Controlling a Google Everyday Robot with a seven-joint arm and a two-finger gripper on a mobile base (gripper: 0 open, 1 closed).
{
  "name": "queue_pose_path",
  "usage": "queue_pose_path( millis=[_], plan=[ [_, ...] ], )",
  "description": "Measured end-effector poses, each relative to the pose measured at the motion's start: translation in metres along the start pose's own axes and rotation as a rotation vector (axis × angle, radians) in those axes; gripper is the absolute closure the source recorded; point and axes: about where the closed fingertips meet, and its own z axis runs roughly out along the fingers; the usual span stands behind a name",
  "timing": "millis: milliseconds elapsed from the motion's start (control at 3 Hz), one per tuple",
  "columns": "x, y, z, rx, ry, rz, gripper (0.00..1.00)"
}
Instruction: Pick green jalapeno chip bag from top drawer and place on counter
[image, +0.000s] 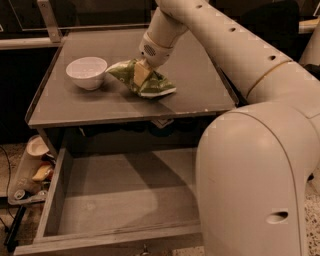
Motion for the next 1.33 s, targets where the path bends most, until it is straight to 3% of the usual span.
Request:
queue_pose_path(
  millis=[667,1000,1333],
  plan=[
    [0.0000,0.0000,0.0001,0.000,0.000,0.000,0.12],
    [0.0000,0.0000,0.0001,0.000,0.000,0.000,0.00],
    [0.0000,0.0000,0.0001,0.000,0.000,0.000,0.00]
  ],
)
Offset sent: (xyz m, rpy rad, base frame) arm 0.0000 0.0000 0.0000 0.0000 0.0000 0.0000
